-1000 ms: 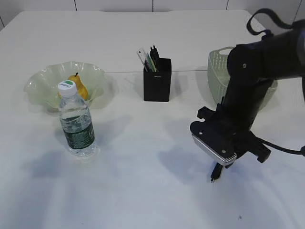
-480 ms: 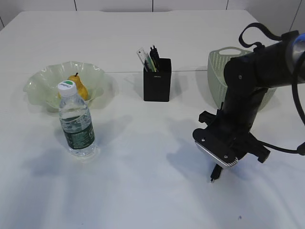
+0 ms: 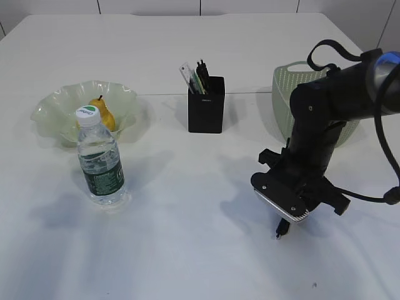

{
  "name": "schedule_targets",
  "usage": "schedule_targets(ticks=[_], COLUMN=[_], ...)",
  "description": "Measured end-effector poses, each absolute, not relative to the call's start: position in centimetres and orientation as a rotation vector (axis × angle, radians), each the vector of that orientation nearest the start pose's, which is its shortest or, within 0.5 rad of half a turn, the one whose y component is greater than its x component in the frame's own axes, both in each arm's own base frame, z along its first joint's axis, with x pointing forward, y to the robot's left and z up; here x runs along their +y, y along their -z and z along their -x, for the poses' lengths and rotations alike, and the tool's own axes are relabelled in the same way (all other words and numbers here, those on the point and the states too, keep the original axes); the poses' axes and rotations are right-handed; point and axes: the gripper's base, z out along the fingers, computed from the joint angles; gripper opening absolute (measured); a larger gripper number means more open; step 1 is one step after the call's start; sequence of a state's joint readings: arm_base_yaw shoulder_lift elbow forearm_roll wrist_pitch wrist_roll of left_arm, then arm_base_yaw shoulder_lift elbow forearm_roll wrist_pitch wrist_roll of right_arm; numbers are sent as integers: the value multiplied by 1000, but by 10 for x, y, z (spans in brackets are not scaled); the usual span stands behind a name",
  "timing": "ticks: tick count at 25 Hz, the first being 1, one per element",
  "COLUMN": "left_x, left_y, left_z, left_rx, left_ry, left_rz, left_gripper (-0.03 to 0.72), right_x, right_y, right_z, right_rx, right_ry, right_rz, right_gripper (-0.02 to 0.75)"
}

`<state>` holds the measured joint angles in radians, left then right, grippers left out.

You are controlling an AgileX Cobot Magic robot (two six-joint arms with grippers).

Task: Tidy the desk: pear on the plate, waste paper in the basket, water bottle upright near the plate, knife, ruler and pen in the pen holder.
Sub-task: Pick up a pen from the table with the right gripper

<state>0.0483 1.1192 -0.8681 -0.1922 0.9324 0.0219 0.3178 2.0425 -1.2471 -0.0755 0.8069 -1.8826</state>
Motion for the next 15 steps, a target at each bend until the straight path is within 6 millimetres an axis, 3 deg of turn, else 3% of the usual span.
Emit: schedule_targets(ticks=[8,15], left_x=[-4,-4], left_y=[-295,-295], left_z=[-205,-205], left_rx=[2651,2650], left_ry=[220,219], left_rz=[138,138], left_gripper=[348,348], right_x=[112,111], right_y=[-119,-119], right_z=[-356,-356], right_rx=[1348,1350], right_ry=[125,114], right_rz=[2839,2857], right_gripper=[307,174])
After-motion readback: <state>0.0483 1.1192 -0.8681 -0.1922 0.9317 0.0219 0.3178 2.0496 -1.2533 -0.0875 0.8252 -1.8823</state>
